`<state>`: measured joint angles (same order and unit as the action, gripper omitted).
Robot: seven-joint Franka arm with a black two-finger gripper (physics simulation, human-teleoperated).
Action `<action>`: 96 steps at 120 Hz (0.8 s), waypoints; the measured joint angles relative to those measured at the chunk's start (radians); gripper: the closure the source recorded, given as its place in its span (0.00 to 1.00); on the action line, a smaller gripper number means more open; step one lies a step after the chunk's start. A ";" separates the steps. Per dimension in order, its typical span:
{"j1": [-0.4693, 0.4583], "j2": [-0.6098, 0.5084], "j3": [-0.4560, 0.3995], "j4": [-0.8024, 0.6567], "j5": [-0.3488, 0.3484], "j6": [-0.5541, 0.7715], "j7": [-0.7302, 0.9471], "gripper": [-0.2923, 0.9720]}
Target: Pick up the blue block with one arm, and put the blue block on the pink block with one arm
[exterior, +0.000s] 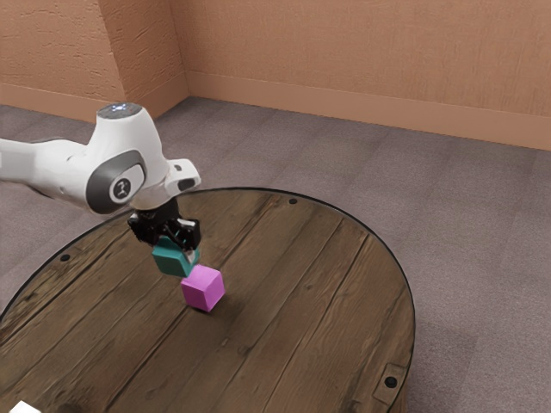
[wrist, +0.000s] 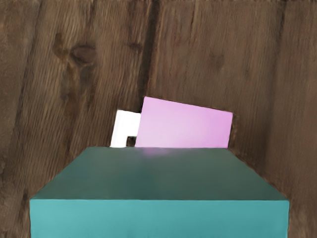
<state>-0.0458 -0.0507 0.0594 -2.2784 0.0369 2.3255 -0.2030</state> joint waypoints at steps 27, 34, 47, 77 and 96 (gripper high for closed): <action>0.084 0.084 -0.033 0.105 0.005 -0.130 0.035 0.47; 0.093 0.094 -0.050 0.112 0.004 -0.148 0.047 0.47; 0.045 0.100 -0.061 0.122 0.003 -0.169 0.066 0.47; 0.035 0.105 -0.056 0.123 -0.005 -0.185 0.098 0.47; 0.069 0.133 -0.063 0.138 -0.005 -0.187 0.113 0.47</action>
<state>0.0229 0.0822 -0.0036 -2.1403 0.0324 2.1384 -0.0900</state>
